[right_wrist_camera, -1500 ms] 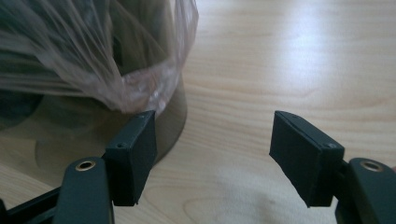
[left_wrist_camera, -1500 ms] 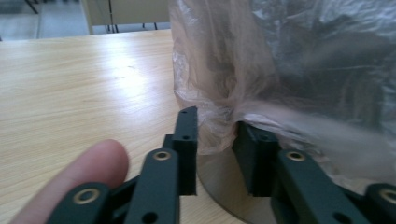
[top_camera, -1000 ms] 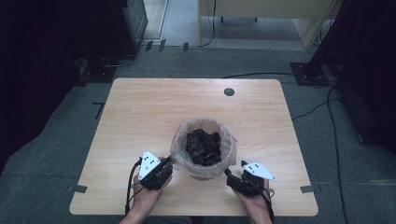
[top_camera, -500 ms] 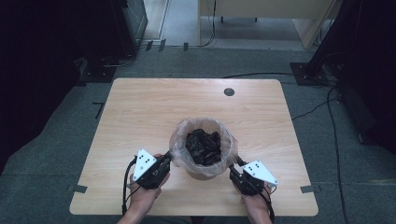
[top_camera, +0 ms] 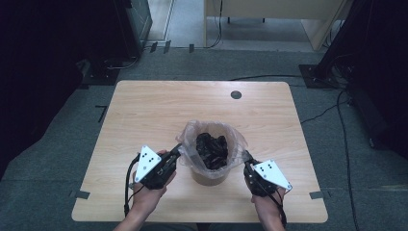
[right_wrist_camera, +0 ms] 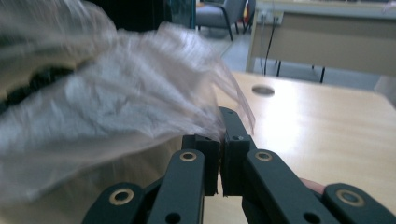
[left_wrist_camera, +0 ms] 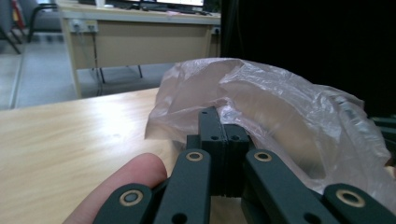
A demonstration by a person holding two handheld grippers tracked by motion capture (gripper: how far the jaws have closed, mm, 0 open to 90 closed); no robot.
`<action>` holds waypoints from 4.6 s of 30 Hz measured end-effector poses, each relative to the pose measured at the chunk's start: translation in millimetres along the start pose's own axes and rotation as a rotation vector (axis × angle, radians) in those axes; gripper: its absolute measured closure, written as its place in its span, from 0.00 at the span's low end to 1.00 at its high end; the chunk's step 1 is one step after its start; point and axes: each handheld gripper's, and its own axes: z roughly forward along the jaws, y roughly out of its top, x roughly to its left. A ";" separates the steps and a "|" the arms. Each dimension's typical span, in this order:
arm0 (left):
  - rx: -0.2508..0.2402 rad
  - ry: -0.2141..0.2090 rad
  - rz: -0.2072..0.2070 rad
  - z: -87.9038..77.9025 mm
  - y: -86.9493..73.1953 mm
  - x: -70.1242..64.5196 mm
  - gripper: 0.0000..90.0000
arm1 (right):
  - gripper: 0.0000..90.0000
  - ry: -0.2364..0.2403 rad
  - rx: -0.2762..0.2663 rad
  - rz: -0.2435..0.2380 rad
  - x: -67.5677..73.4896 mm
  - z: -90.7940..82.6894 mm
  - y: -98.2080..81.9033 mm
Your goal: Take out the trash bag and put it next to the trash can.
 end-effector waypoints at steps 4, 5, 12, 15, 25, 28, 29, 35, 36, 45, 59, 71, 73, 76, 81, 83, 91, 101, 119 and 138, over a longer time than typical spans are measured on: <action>0.012 -0.052 0.045 17.7 21.3 -15.2 1.00 | 1.00 0.060 -0.052 -0.009 11.7 7.5 29.1; 0.012 -0.052 0.045 17.7 21.3 -15.2 1.00 | 1.00 0.060 -0.052 -0.009 11.7 7.5 29.1; 0.015 -0.112 0.043 35.9 40.4 -29.4 1.00 | 1.00 0.204 -0.121 0.076 26.6 10.2 70.5; 0.022 -0.114 0.044 36.6 39.8 -29.8 1.00 | 0.98 0.248 -0.132 0.106 26.0 5.6 77.7; 0.032 -0.102 0.034 33.1 40.9 -19.1 1.00 | 0.55 0.401 -0.031 0.192 30.2 -0.8 57.7; 0.031 -0.101 0.027 31.5 41.6 -15.9 1.00 | 0.48 0.399 -0.023 0.149 46.3 -0.7 55.0; 0.030 -0.101 0.026 31.1 41.9 -15.2 1.00 | 0.46 0.397 -0.022 0.131 50.9 -0.1 54.6; 0.025 -0.117 0.023 25.7 44.0 -15.2 1.00 | 0.38 0.349 0.009 0.060 73.0 6.9 55.1; 0.024 -0.122 0.024 24.8 44.4 -15.3 1.00 | 0.37 0.344 0.017 0.055 75.5 8.6 55.6; 0.039 -0.176 0.019 12.9 43.5 -19.6 1.00 | 0.36 0.265 0.095 0.015 97.7 26.8 63.5; 0.037 -0.183 -0.051 0.6 34.2 0.5 0.95 | 1.00 0.211 0.074 0.049 86.6 39.3 57.2; -0.014 -0.104 -0.096 -9.5 16.6 21.5 0.33 | 1.00 0.199 -0.037 0.072 72.9 26.0 69.4; 0.002 -0.091 -0.101 -10.2 11.8 26.4 0.28 | 1.00 0.198 -0.062 0.071 71.9 24.1 71.9; 0.014 -0.048 -0.105 -12.1 2.1 33.4 0.23 | 1.00 0.200 -0.093 0.071 70.5 21.3 76.6; 0.021 0.056 -0.091 -16.6 -18.1 45.4 0.13 | 1.00 0.195 -0.140 0.052 69.2 16.2 84.9; 0.043 0.095 -0.076 -18.7 -27.0 50.7 0.11 | 1.00 0.190 -0.157 0.046 68.9 14.2 88.3; 0.186 0.195 -0.105 -24.2 -70.1 74.4 0.10 | 1.00 0.161 -0.243 0.048 61.1 4.5 100.8; 0.321 0.362 -0.079 -24.7 -109.5 98.1 0.10 | 1.00 0.123 -0.299 0.045 46.7 -6.5 112.1; 0.503 0.428 -0.003 -6.3 -124.4 94.5 0.10 | 1.00 -0.035 -0.291 0.086 -14.2 -18.6 105.6; 0.515 0.380 -0.084 -6.6 -124.3 102.3 0.11 | 1.00 -0.131 -0.128 0.116 -54.0 44.1 45.5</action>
